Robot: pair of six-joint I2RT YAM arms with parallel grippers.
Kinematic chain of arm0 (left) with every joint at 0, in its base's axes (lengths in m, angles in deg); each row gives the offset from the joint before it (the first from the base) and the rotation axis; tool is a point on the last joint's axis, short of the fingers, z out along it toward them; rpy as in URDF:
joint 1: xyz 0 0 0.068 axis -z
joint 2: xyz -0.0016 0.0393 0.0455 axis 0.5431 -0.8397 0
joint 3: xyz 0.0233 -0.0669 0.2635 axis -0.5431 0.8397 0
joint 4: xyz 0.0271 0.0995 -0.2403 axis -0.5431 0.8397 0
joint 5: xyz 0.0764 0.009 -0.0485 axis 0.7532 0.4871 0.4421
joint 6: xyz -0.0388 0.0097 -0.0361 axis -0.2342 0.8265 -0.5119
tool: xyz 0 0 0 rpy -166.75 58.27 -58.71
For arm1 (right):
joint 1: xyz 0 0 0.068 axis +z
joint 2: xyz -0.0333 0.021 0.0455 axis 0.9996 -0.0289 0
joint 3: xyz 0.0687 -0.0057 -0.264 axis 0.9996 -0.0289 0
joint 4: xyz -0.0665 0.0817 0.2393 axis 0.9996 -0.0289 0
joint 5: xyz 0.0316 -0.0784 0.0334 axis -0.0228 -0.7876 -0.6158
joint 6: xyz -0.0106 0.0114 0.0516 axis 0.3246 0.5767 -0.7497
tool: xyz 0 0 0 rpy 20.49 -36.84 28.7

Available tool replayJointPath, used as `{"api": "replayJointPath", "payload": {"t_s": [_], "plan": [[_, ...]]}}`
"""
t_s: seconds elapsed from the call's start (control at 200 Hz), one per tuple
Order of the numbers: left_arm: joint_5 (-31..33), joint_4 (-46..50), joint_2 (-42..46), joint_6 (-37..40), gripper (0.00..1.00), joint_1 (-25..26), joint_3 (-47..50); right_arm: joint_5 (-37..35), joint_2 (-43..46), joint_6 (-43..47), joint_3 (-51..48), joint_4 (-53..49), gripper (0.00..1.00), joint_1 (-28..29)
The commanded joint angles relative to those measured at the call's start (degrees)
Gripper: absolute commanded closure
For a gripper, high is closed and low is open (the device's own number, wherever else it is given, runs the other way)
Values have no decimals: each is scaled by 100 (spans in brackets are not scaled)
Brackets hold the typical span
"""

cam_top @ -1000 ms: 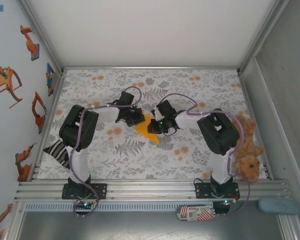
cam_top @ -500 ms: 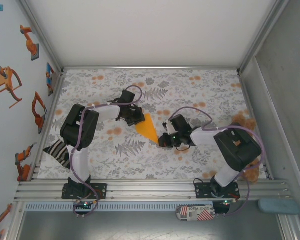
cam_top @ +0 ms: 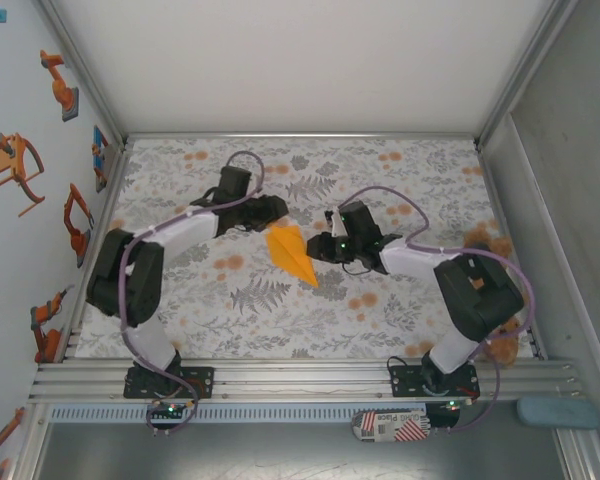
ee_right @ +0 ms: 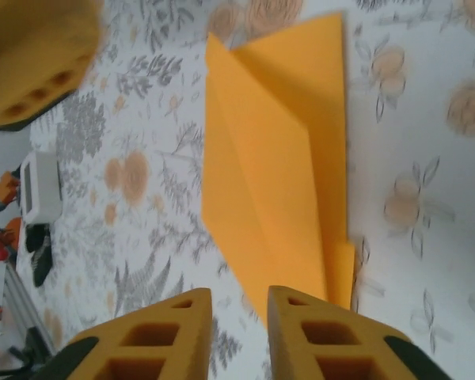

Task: Fold a paper plane with a square sheet of paper (pick it up from the middle)
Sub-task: Pick up the paper from the center of the table.

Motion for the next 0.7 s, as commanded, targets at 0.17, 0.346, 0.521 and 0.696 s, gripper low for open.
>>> {"api": "replayJointPath", "payload": {"t_s": [0.17, 0.346, 0.521, 0.696], "plan": [[410, -252, 813, -366, 40, -421, 1175, -21, -1148, 282, 1142, -484, 67, -126], [294, -327, 813, -458, 39, -430, 1336, -38, -1473, 477, 1443, -706, 67, -136], [173, -483, 672, -549, 38, -430, 1355, 230, -1637, 525, 1521, -620, 72, -135], [129, -539, 631, -576, 38, -433, 1344, 298, -1502, 585, 1409, -477, 83, -135]]}}
